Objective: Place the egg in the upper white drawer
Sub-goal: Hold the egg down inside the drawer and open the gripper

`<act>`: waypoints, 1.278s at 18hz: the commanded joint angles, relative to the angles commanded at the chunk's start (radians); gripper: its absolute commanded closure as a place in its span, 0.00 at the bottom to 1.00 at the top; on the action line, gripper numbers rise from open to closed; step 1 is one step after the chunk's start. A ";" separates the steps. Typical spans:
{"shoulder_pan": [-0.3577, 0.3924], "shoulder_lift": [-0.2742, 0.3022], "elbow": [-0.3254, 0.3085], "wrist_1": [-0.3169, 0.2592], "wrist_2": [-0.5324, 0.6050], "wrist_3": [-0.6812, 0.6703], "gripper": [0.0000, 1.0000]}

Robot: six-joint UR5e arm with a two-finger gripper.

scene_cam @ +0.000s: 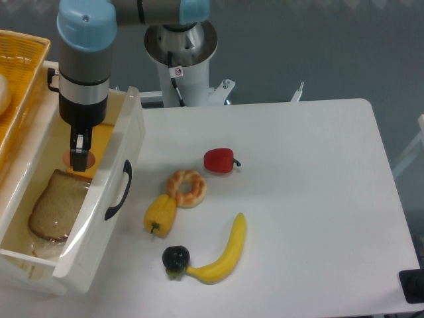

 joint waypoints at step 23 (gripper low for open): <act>-0.008 -0.009 -0.021 -0.005 0.000 -0.002 0.82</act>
